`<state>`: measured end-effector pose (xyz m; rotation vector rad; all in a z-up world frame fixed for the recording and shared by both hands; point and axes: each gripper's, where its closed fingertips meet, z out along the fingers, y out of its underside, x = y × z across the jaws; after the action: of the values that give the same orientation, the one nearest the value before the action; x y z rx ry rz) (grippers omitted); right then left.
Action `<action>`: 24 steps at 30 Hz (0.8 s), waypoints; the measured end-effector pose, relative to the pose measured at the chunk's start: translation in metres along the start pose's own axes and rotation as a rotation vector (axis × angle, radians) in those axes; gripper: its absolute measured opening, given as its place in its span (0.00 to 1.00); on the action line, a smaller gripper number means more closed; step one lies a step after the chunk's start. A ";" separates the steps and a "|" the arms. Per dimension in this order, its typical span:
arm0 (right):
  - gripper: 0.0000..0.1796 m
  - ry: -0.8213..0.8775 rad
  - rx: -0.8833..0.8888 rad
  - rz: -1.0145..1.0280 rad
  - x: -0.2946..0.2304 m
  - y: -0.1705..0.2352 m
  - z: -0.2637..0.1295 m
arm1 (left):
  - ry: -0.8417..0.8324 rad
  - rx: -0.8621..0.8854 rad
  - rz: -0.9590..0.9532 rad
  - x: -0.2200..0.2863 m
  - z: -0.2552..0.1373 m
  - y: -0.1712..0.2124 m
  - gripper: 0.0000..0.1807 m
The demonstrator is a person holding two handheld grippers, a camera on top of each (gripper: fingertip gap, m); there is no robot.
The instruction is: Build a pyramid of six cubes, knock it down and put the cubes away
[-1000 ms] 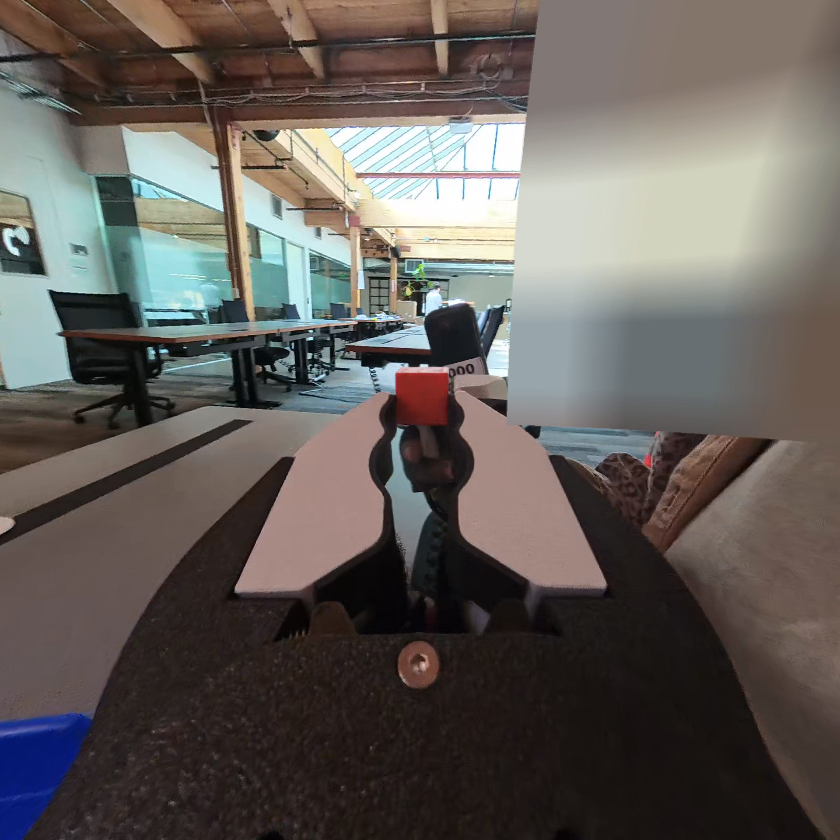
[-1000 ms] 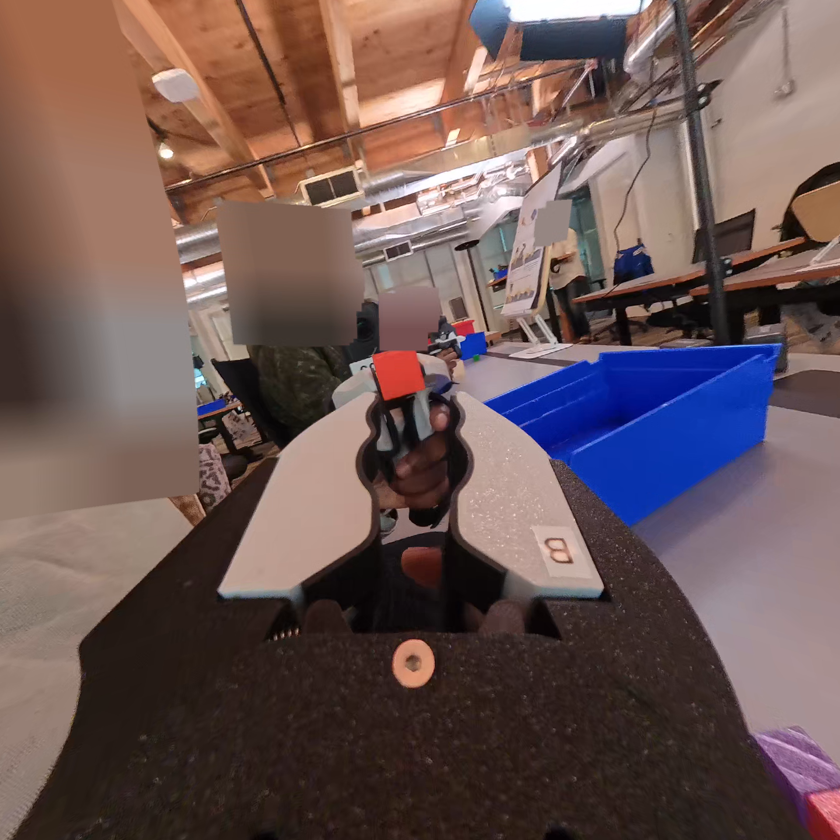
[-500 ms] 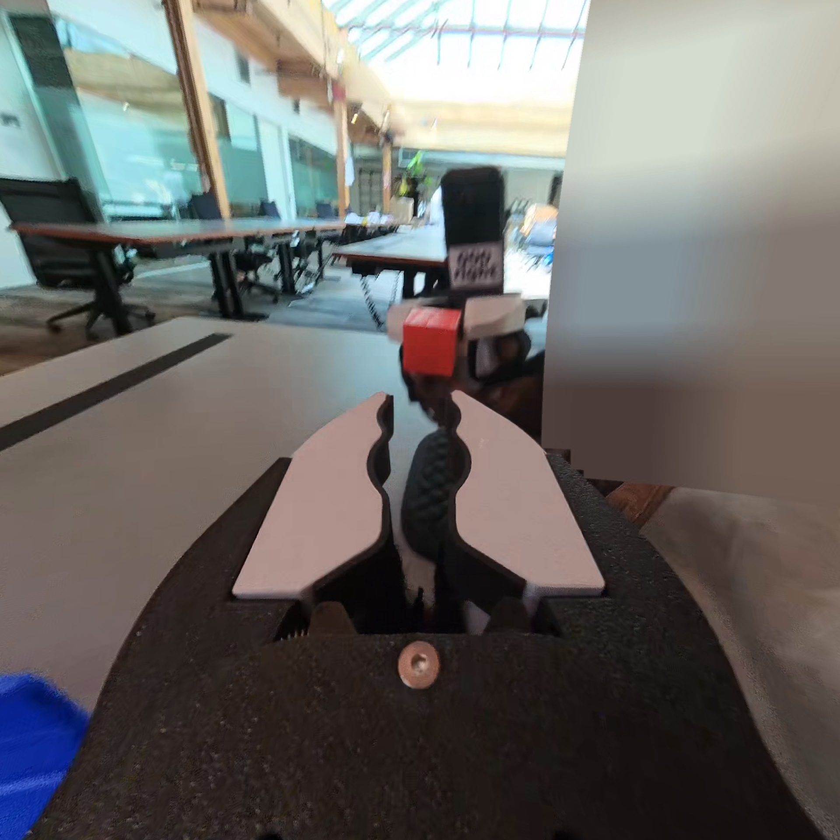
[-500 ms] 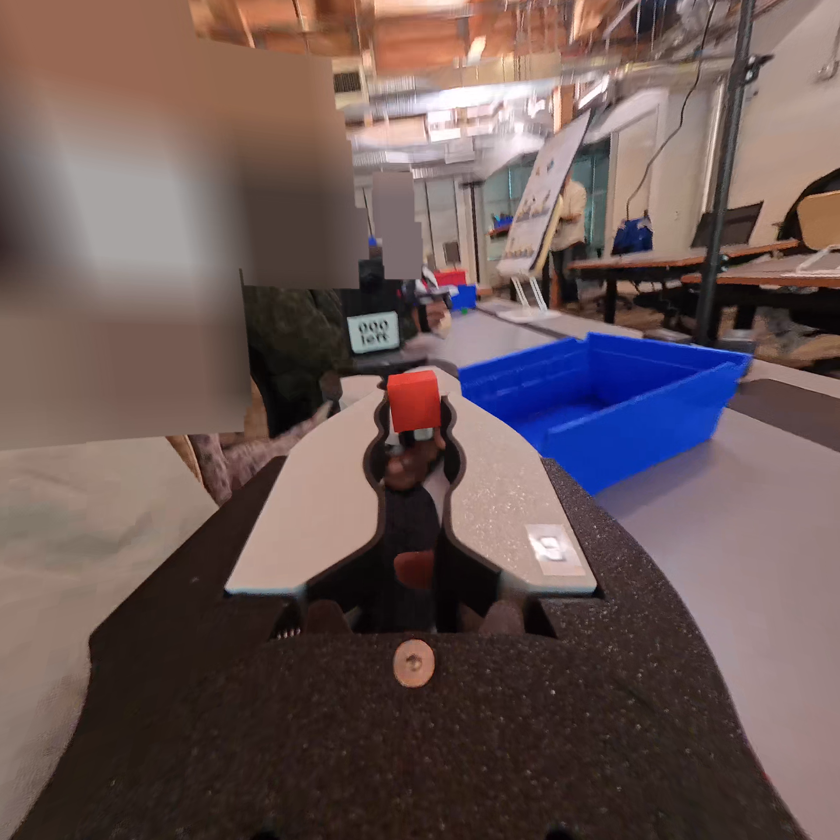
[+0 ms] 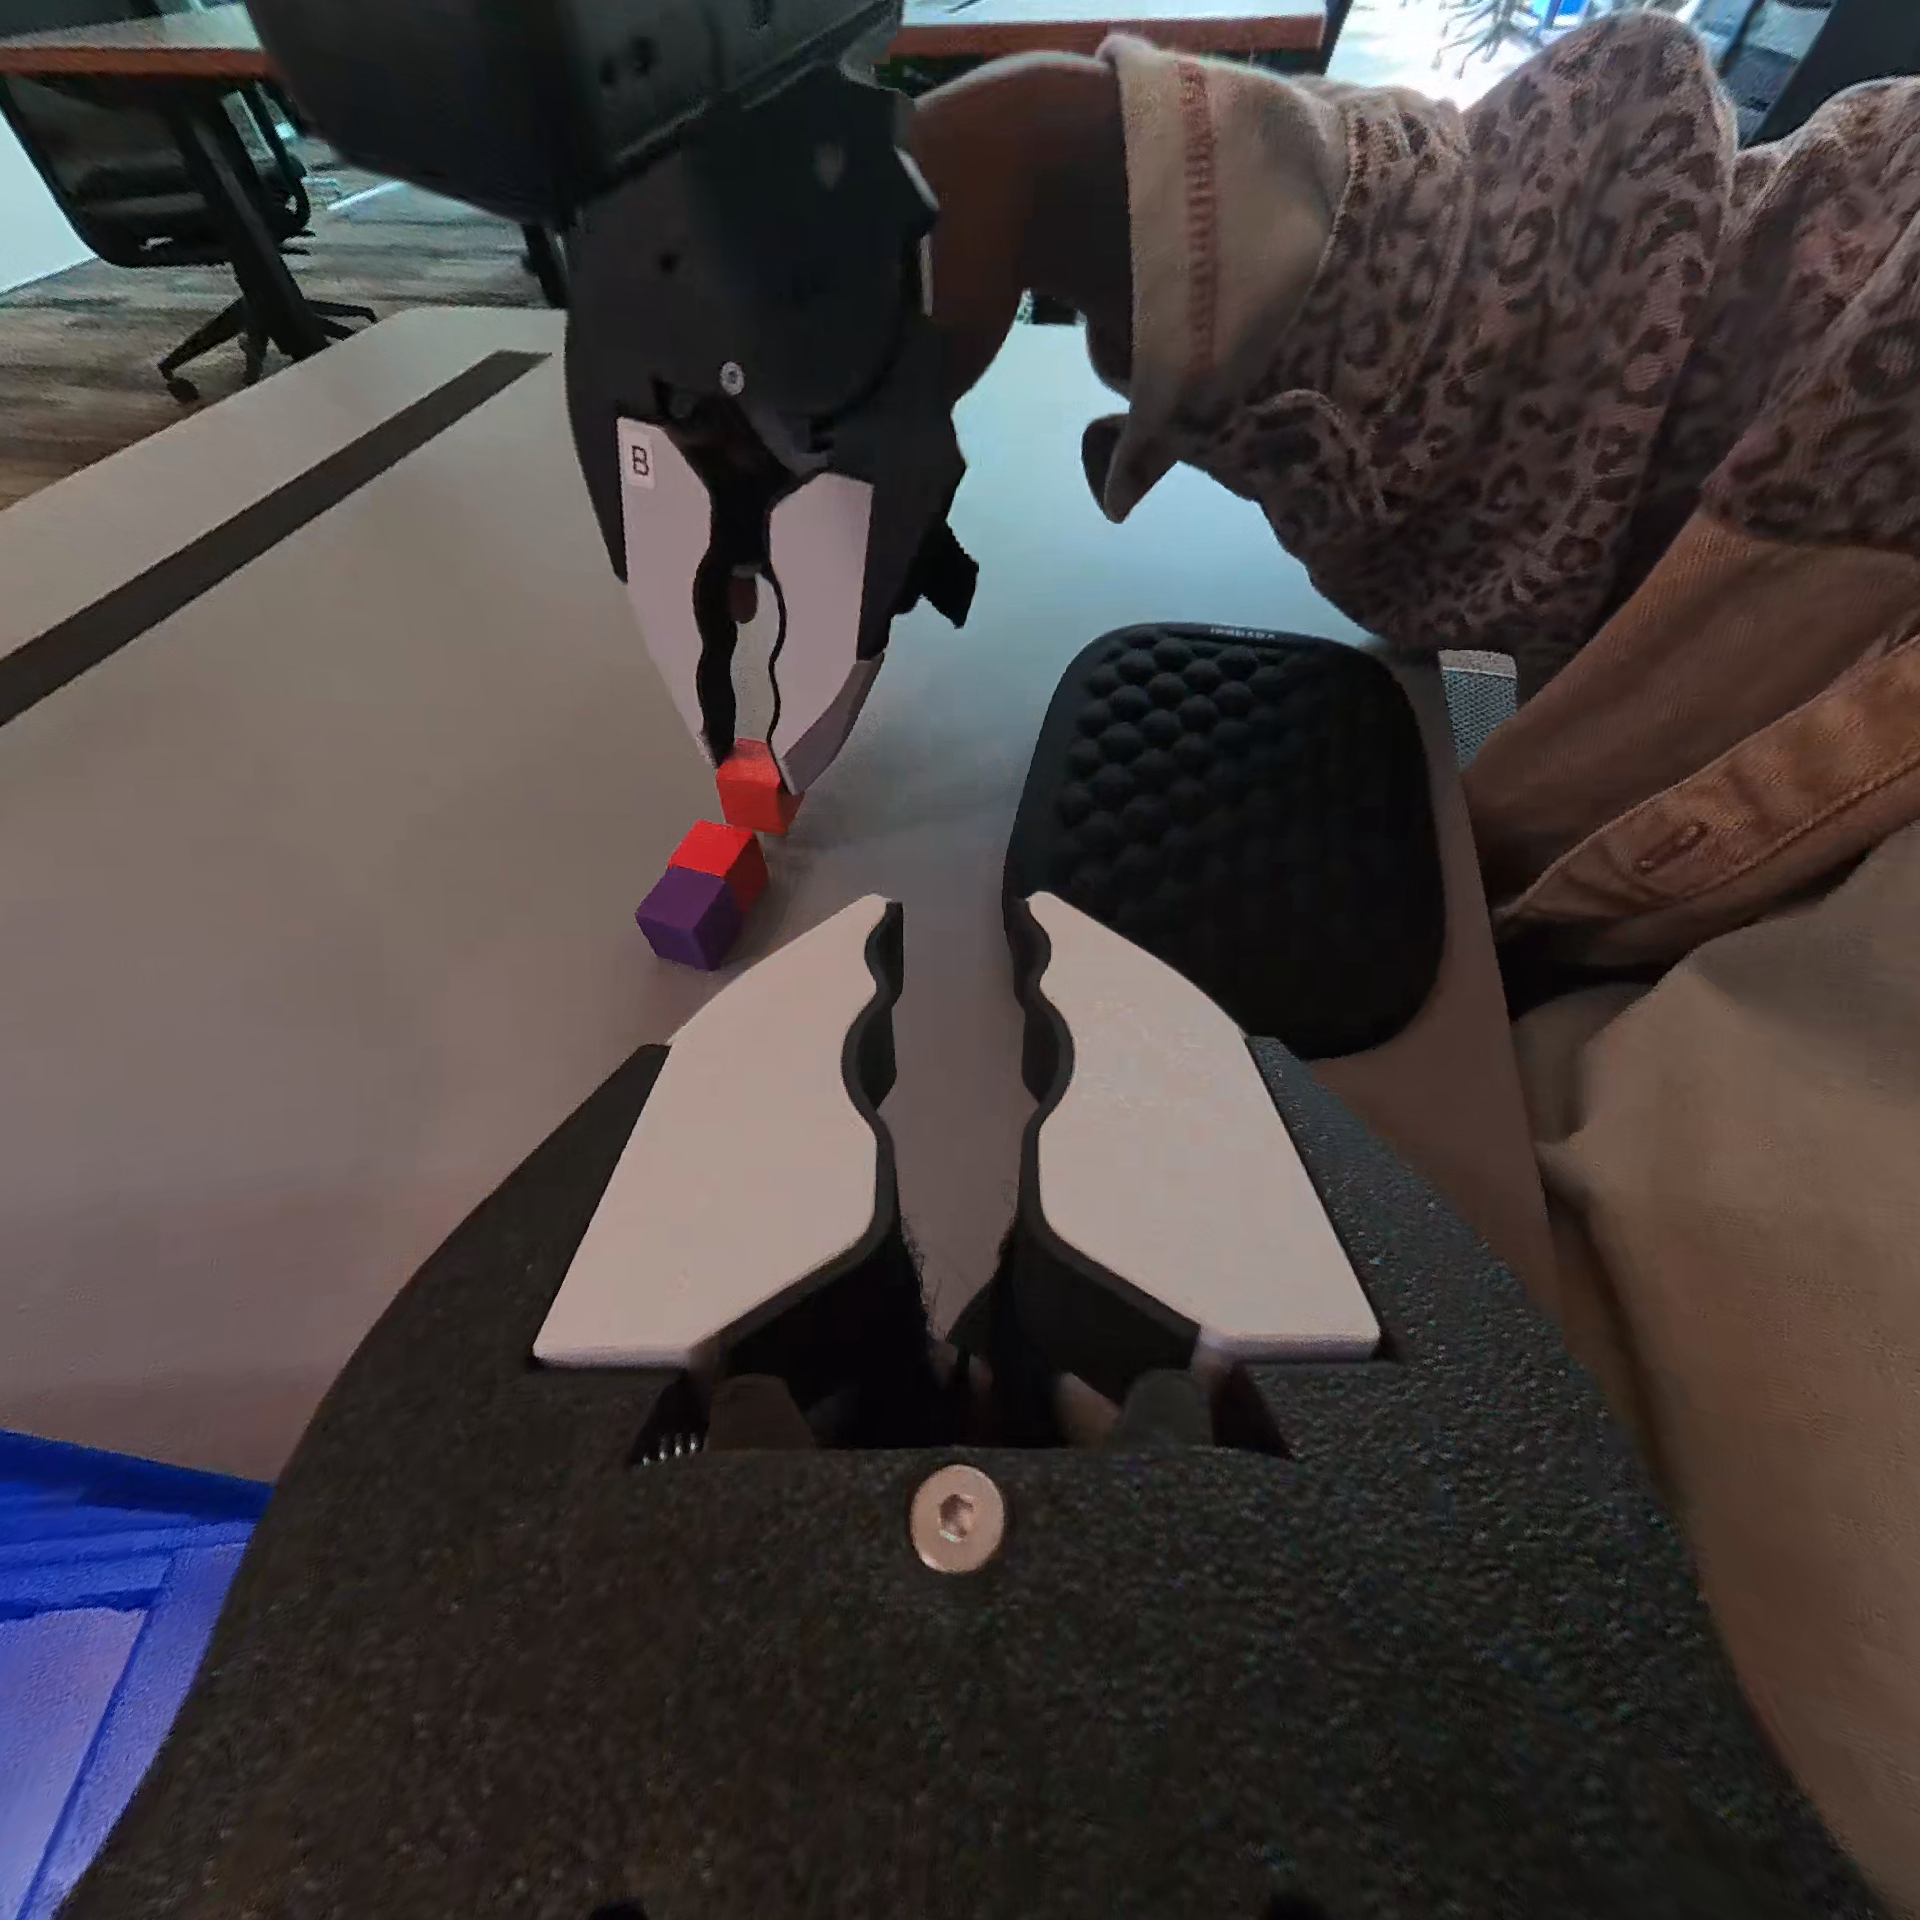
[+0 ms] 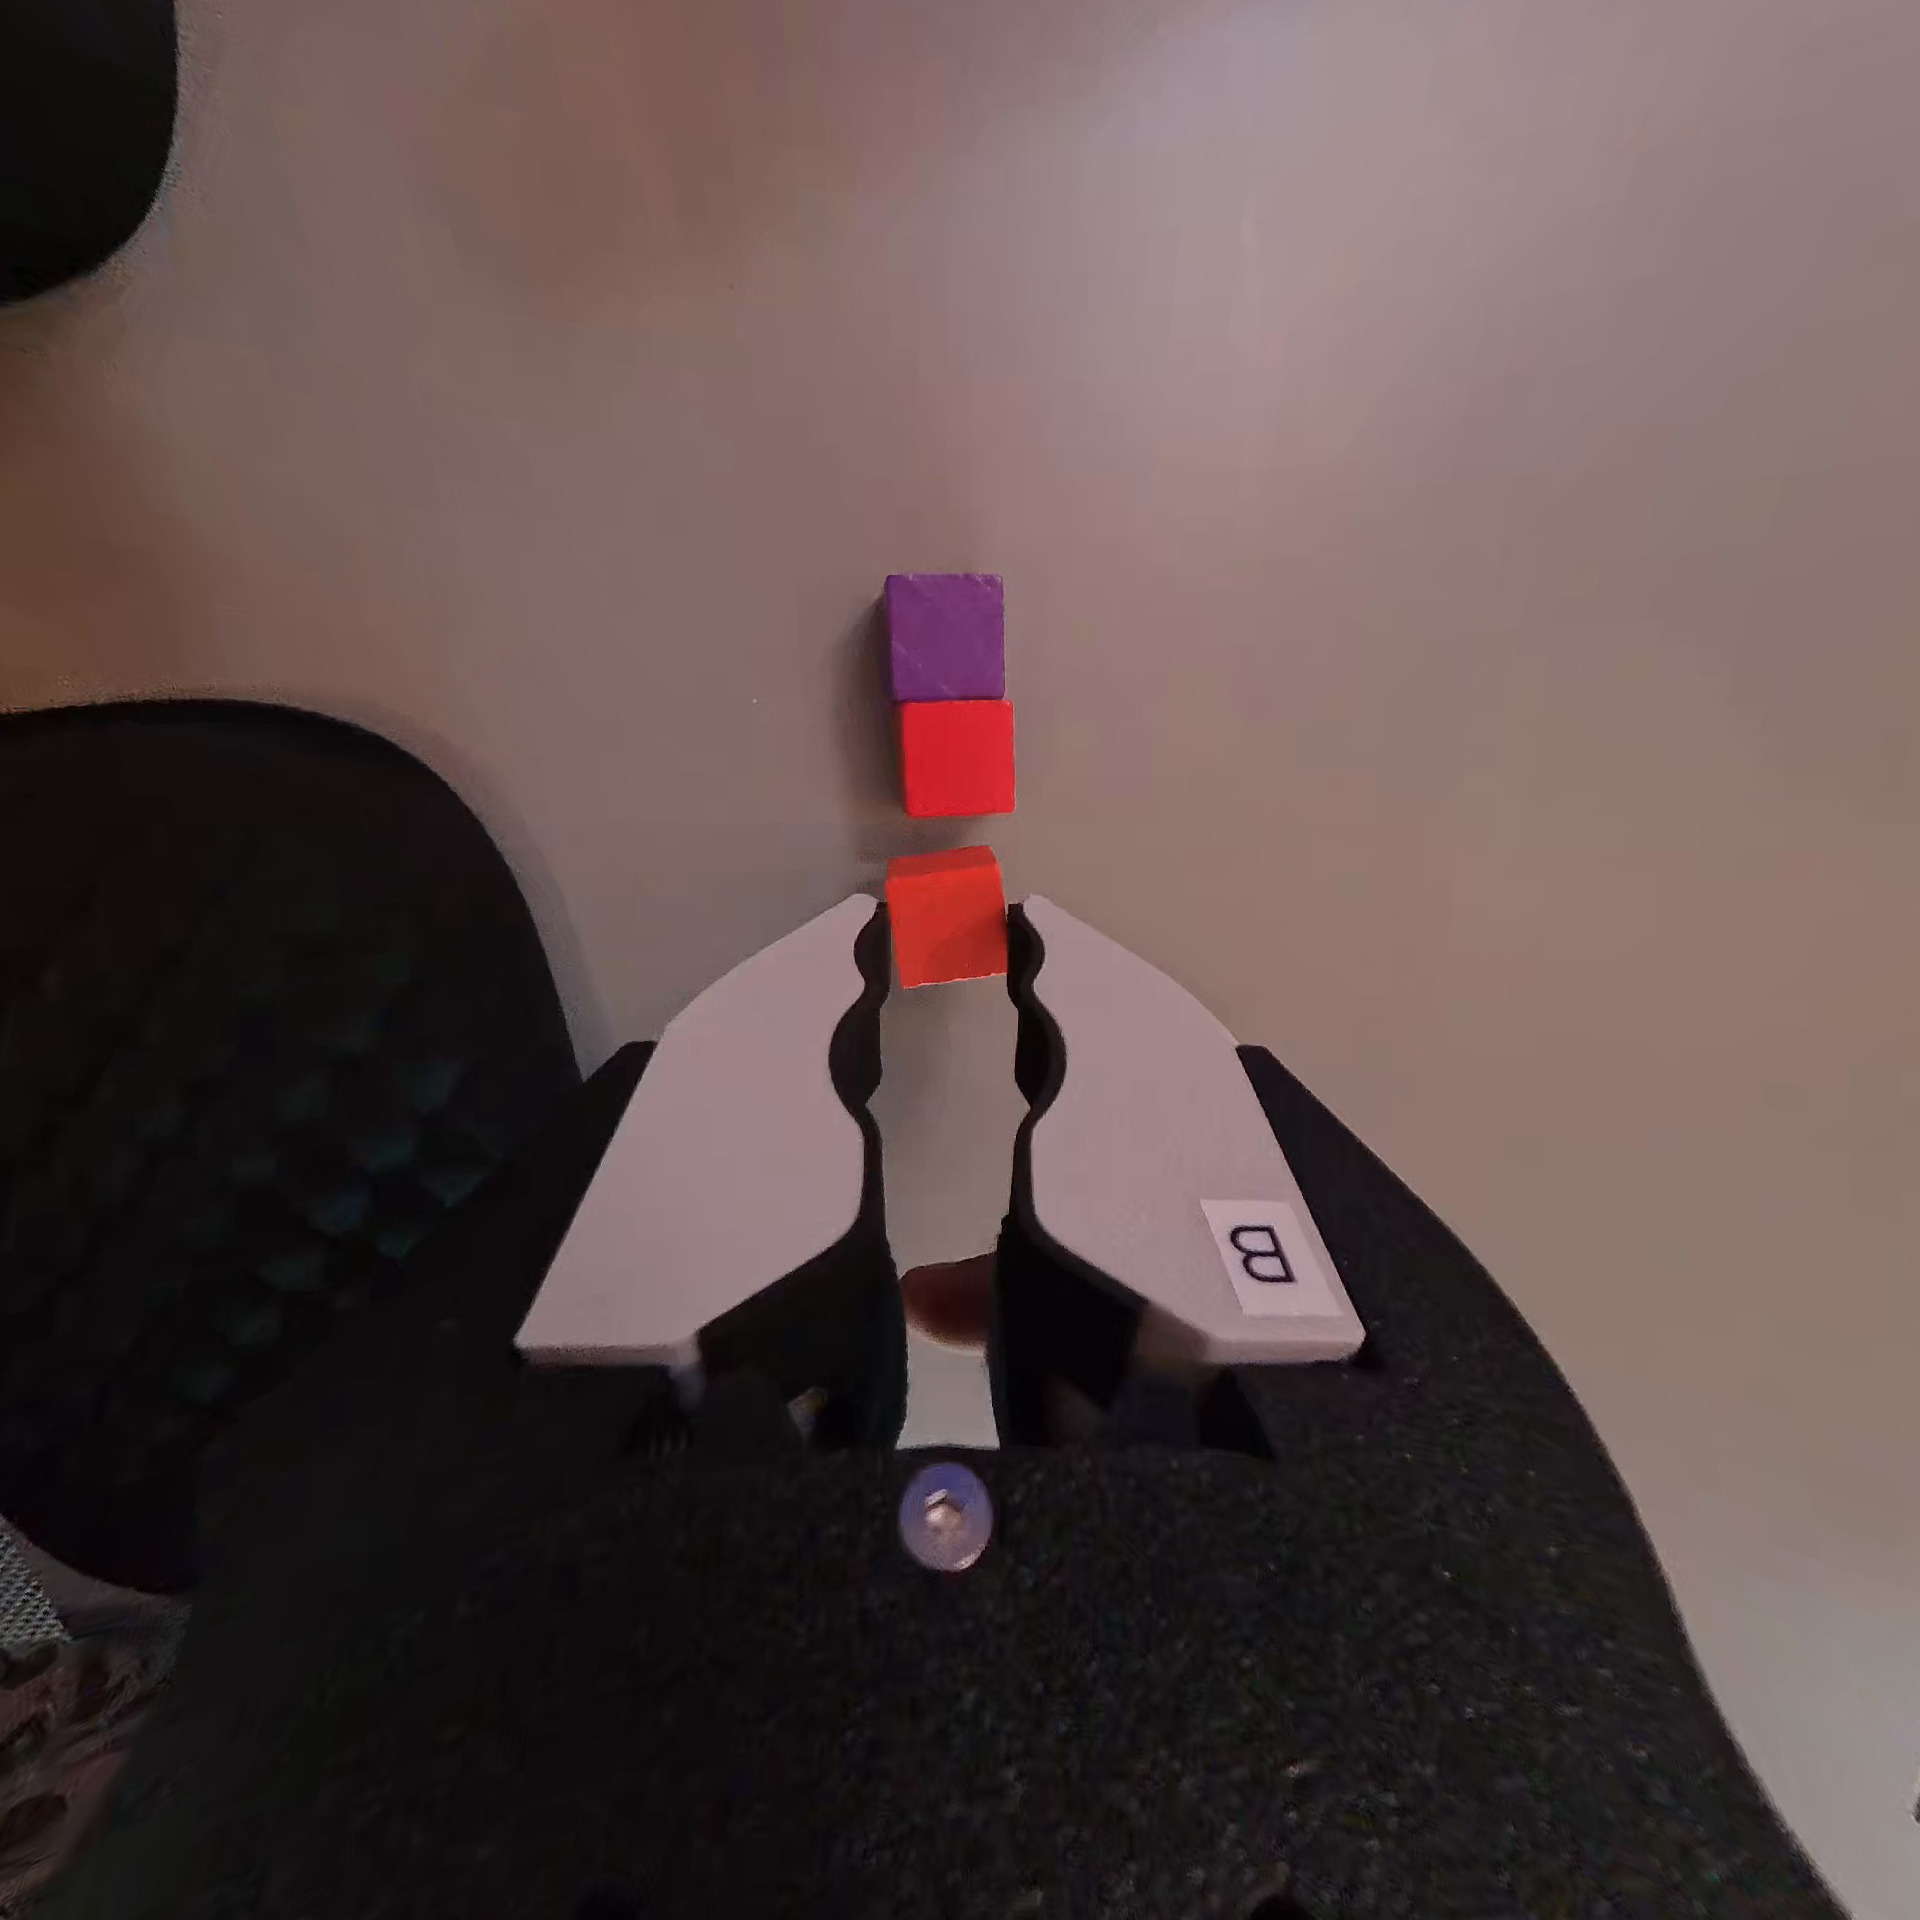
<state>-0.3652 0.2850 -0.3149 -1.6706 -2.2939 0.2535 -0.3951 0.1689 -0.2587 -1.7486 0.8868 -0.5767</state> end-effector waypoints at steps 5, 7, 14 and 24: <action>0.12 -0.011 -0.065 -0.001 0.002 0.000 0.009 | 0.006 -0.018 -0.016 0.000 0.001 0.004 0.11; 0.12 -0.024 -0.066 0.009 0.003 -0.001 0.011 | 0.008 -0.015 -0.015 0.000 0.000 0.004 0.11; 0.12 -0.038 -0.084 0.054 0.003 -0.002 0.014 | -0.002 -0.021 -0.024 -0.002 0.000 0.005 0.11; 0.14 -0.027 -0.067 0.074 0.004 -0.003 0.014 | 0.006 -0.032 -0.022 -0.002 0.001 0.007 0.11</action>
<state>-0.3740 0.2879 -0.3264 -1.7974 -2.2868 0.2190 -0.3976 0.1692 -0.2657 -1.7886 0.8861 -0.5856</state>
